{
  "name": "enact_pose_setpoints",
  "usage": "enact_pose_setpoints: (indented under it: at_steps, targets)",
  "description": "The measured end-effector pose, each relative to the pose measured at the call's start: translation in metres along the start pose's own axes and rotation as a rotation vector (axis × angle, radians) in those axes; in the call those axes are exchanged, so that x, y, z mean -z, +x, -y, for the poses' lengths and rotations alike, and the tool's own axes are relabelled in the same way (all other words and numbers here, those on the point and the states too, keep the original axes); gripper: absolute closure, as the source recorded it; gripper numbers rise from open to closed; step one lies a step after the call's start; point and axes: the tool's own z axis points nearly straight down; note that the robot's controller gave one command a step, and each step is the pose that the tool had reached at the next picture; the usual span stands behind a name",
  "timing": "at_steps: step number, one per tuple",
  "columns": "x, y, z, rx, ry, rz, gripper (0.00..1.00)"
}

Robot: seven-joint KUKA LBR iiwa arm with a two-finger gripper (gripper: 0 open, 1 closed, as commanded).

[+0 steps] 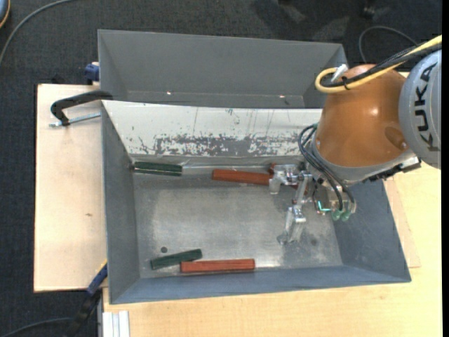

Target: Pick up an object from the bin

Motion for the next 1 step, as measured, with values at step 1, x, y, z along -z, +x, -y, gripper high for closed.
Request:
enact_pose_setpoints:
  at_steps: [1]
  targets:
    - [-0.0229,-0.0715,0.0648,-0.145,0.001,0.016,0.0]
